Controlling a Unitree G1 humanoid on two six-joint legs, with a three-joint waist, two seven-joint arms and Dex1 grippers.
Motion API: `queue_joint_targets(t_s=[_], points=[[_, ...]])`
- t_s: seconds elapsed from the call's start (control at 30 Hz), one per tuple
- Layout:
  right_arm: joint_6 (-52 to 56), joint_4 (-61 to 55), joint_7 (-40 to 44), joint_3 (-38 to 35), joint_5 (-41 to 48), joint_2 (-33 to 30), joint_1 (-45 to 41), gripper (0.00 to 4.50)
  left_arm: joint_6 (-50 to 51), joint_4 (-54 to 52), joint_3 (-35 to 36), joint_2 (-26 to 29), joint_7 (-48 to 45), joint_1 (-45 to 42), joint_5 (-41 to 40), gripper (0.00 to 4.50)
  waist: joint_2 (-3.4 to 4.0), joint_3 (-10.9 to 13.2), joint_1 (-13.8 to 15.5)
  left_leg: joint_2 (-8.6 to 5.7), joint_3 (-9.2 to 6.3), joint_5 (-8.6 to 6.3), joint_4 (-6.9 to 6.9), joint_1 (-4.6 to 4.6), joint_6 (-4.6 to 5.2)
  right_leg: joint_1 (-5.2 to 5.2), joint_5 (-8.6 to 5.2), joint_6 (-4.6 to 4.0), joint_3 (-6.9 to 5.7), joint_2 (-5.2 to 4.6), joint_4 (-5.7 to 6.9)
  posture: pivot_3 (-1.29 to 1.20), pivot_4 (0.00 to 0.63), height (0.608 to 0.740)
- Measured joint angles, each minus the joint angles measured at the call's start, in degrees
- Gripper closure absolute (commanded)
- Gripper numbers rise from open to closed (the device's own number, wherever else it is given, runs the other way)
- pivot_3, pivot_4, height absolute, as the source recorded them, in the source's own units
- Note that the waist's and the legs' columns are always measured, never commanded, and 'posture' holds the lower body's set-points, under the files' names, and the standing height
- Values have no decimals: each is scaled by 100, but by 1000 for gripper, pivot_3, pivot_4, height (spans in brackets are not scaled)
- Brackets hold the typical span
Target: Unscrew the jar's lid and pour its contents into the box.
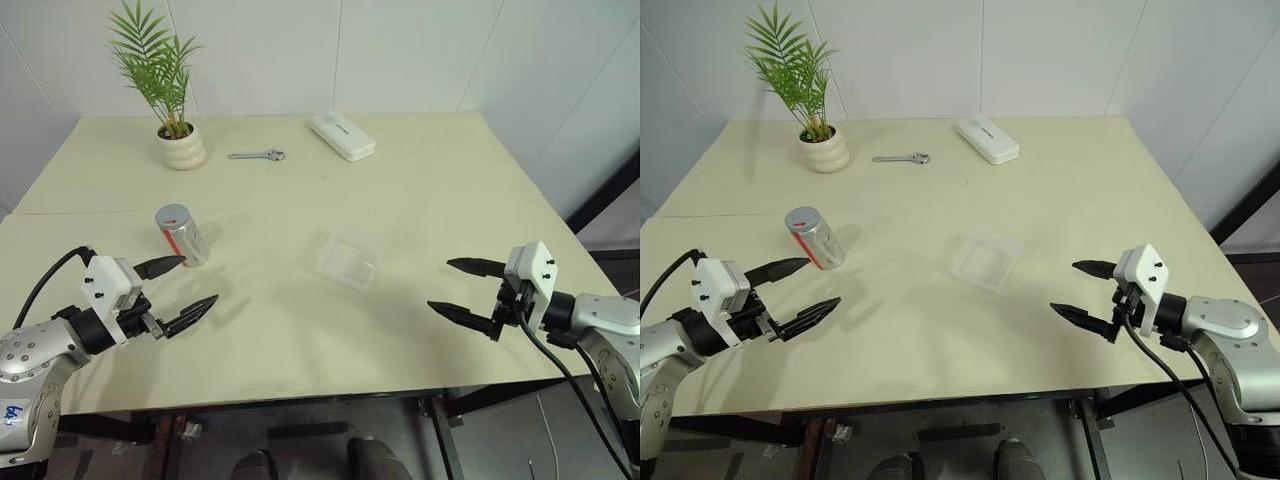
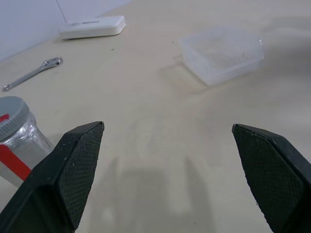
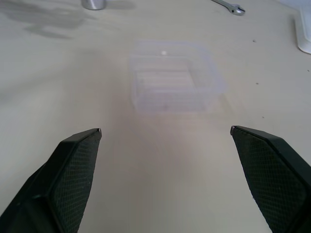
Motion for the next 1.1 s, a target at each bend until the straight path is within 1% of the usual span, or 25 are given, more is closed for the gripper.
queue_joint_targets(t_s=[0.13, 0.3, 0.4, 0.47, 0.53, 0.6, 0.67, 0.73, 0.87, 1.1], points=[[2, 47, -17, 74, -2, 70, -157, 13, -120, -5, 15, -163, 171, 221, 116, 0, 0, 0, -20, 0, 2, 0, 2, 1, 0, -1, 1, 1, 1, 0, 3, 0, 150, 740], [-8, 208, 14, 325, -39, 175, -512, 13, -193, -255, 88, -521, 645, 585, 278, 0, 0, 0, -11, 0, 2, 0, 3, 3, 0, 1, 1, 1, 2, -1, 4, 0, 150, 740], [36, 385, -6, 470, -16, 389, -958, 13, -268, -453, 257, -1052, 1262, 845, 474, 0, 0, 0, -38, 0, 7, 0, 5, 4, 0, 1, 3, 6, 7, -1, 7, 0, 150, 740], [72, 400, 8, 554, 80, 636, -1326, 13, -199, -508, 388, -1554, 1915, 891, 581, 0, 0, 0, -24, 1, 2, 1, 7, 6, 1, 1, 5, 8, 5, 2, 12, 0, 150, 740], [101, 290, 25, 629, 258, 855, -1537, 13, -127, -541, 426, -1810, 2330, 903, 633, 0, -2, -1, -13, 2, -3, 1, 9, 6, 1, 1, 5, 9, 4, 5, 16, 0, 150, 740], [245, 141, 13, 730, 493, 1097, -1744, 13, -62, -547, 405, -1846, 2575, 884, 770, 0, -2, -1, -2, 2, -4, 2, 12, 4, 0, 1, 5, 9, 4, 5, 18, 0, 150, 740], [371, -21, 20, 840, 643, 1207, -1919, 13, -36, -520, 407, -1844, 2718, 798, 829, 0, -2, -1, 11, 1, -4, 2, 17, 2, 0, 3, 5, 9, 4, 3, 16, 0, 150, 740], [387, -46, 36, 949, 687, 1355, -2178, 13, -32, -350, 404, -1839, 2884, 475, 888, 0, -3, -1, 15, 0, -3, 2, 25, 0, 1, 4, 7, 8, 4, 3, 16, 0, 150, 740], [347, 5, -112, 1061, 629, 1655, -2472, 13, -50, -67, 372, -1768, 2955, 42, 932, 0, -5, -3, 2, 0, -3, 1, 23, 0, 0, 5, 8, 8, 3, 2, 15, 0, 150, 740], [208, 156, -238, 1413, 430, 2191, -2644, 13, -51, 527, 11, -1743, 3117, -602, 1232, 0, -5, -3, -19, 3, -2, 1, 8, -2, -1, -5, 7, 9, -1, 4, 16, 0, 150, 740]])
